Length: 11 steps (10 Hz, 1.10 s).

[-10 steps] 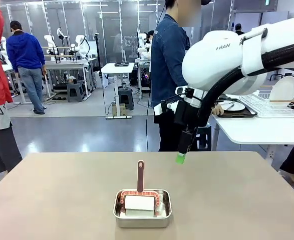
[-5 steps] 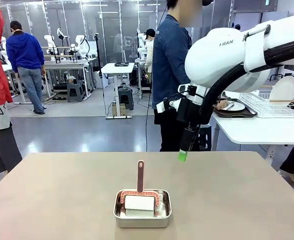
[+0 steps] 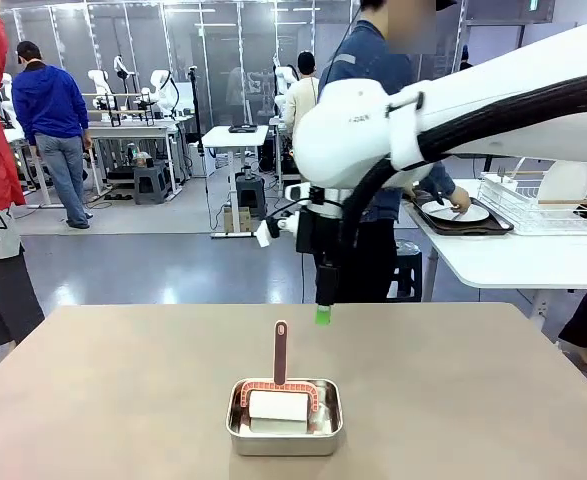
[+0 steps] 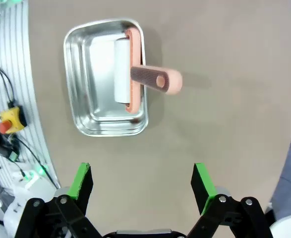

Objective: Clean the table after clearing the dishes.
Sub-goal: When the right (or left) Handle tray is removed, use the right hand (or left hand) to clean the right (or left) side of the table with the Lint Roller.

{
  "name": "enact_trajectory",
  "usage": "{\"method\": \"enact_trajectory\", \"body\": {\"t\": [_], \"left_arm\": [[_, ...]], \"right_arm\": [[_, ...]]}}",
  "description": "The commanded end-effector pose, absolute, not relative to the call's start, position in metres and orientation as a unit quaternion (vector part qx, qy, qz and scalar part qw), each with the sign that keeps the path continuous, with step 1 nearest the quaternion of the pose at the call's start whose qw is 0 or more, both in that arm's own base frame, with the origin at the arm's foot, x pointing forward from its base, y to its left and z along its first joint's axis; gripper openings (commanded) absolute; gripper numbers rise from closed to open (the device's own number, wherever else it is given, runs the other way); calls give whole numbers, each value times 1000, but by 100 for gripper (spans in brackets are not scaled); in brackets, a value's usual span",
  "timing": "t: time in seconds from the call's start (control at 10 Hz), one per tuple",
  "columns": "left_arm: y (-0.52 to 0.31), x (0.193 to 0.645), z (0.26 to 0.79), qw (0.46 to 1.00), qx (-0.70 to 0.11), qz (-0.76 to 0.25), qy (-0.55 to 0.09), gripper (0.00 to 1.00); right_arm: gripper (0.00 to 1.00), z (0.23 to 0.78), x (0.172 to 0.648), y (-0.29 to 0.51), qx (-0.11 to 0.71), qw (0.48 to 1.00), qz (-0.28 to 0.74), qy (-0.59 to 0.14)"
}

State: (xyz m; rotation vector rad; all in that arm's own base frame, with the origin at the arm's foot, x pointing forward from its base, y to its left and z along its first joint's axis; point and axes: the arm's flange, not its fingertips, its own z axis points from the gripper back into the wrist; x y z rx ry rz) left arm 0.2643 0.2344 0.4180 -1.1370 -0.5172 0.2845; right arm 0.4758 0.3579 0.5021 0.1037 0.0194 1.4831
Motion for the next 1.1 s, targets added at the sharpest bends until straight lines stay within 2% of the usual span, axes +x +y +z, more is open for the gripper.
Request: {"method": "enact_trajectory", "body": {"t": [0.0,0.3,0.7,1.0], "left_arm": [[235,261,422,804,-528,133,-237,83],[235,261,422,804,-528,133,-237,83],[235,261,422,804,-528,133,-237,83],[235,261,422,804,-528,133,-237,83]], "right_arm": [[100,514,494,386,41,698,714,22],[100,490,512,412,72,685,725,26],[100,450,521,421,96,675,731,42],[100,418,521,422,141,670,727,52]]}}
